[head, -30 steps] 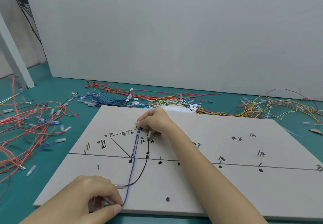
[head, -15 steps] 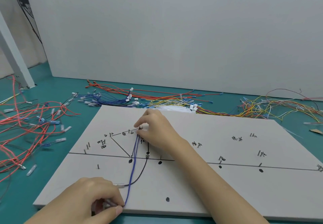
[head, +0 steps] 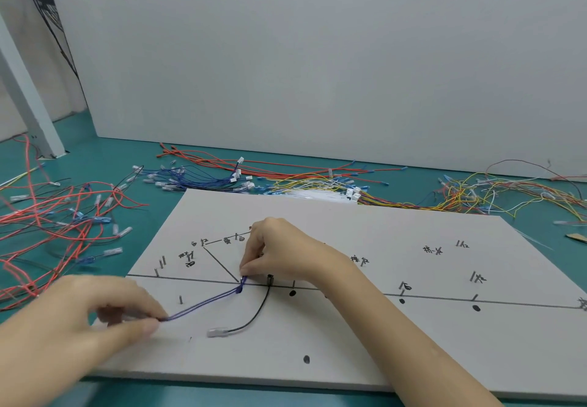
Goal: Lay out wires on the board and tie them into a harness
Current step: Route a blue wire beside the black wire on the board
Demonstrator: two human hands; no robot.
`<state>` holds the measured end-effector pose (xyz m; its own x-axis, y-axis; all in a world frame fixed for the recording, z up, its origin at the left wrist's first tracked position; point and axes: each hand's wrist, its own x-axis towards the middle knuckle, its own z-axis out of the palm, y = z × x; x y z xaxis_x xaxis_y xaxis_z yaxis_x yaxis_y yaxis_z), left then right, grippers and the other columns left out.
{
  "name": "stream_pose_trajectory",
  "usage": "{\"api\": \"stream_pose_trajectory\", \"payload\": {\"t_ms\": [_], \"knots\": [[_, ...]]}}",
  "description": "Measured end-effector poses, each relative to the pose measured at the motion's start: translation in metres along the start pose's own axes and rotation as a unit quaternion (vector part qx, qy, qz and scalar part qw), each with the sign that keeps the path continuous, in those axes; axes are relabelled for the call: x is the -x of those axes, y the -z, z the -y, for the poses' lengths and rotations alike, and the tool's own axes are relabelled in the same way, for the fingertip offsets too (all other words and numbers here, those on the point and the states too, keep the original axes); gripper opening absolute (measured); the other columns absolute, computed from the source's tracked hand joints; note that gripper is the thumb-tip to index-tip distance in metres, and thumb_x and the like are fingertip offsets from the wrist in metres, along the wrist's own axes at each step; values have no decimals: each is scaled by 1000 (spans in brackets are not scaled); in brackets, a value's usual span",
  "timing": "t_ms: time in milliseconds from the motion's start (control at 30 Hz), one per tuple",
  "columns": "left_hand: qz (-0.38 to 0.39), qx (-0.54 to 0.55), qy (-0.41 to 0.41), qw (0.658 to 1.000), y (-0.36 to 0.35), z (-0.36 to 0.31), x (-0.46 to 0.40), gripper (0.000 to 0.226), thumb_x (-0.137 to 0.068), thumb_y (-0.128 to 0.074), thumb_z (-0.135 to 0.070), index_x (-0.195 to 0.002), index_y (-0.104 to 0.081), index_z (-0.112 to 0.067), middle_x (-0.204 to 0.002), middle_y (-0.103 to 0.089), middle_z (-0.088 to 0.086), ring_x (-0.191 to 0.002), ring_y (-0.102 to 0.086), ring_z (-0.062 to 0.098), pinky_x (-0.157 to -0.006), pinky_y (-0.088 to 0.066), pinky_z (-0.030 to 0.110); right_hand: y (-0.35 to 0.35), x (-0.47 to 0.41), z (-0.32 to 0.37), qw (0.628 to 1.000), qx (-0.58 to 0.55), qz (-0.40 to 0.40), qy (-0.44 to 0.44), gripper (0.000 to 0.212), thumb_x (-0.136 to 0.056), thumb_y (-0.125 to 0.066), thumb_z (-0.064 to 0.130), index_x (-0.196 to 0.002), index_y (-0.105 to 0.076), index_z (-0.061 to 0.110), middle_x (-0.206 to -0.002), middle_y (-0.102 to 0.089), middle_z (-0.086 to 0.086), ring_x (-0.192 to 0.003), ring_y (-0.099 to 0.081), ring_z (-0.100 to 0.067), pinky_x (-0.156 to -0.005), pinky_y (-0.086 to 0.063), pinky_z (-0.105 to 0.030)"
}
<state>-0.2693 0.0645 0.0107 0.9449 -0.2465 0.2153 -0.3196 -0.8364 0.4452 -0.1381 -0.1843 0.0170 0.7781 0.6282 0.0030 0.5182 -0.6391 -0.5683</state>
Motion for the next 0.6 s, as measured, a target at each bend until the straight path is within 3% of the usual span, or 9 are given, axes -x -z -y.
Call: {"api": "stream_pose_trajectory", "payload": {"t_ms": [67,133,233,333,467,600], "knots": [[0,25,26,999,5,14,-6,48,-73,-51,-80,-96,-73,-45,-72,-67,-16,-57,-57,-1,-52,-43,8,0,0,1,1000,3,3,-1,6,-80,-73,9,-84,-78,7,-77,-64,2,-69,-54,-6,-68,-50,-26],[-15,89,43,995,9,21,-19,46,-70,-61,-73,-96,-75,-38,-71,-69,-10,-61,-62,3,-57,-48,11,0,1,0,1000,6,3,1,7,-81,-72,9,-85,-77,7,-78,-64,1,-68,-53,-6,-67,-49,-26],[-38,191,58,979,7,29,-47,27,-76,-75,-49,-93,-77,-28,-73,-71,-2,-68,-66,7,-65,-50,11,0,3,1,1000,6,-3,2,8,-81,-71,8,-86,-77,6,-79,-64,0,-72,-54,-10,-72,-53,-32],[-3,240,85,967,1,37,-73,7,-81,-73,-27,-87,-78,-26,-78,-73,0,-73,-66,7,-69,-50,14,-1,4,2,1000,5,-4,-2,9,-82,-71,9,-87,-77,6,-85,-67,-4,-78,-57,-14,-78,-54,-39],[29,215,106,970,-3,43,-98,25,-85,-70,-8,-83,-78,-31,-86,-76,-3,-81,-70,6,-73,-51,10,0,5,3,1000,4,-5,-9,9,-82,-70,9,-87,-77,6,-87,-68,-4,-80,-58,-15,-79,-54,-41],[55,177,113,976,-8,42,-110,22,-81,-76,-10,-80,-79,-32,-78,-75,0,-73,-68,10,-75,-52,26,-1,4,2,1000,-2,-6,-15,8,-82,-70,9,-86,-77,7,-85,-67,-2,-80,-59,-15,-79,-55,-42]]}}
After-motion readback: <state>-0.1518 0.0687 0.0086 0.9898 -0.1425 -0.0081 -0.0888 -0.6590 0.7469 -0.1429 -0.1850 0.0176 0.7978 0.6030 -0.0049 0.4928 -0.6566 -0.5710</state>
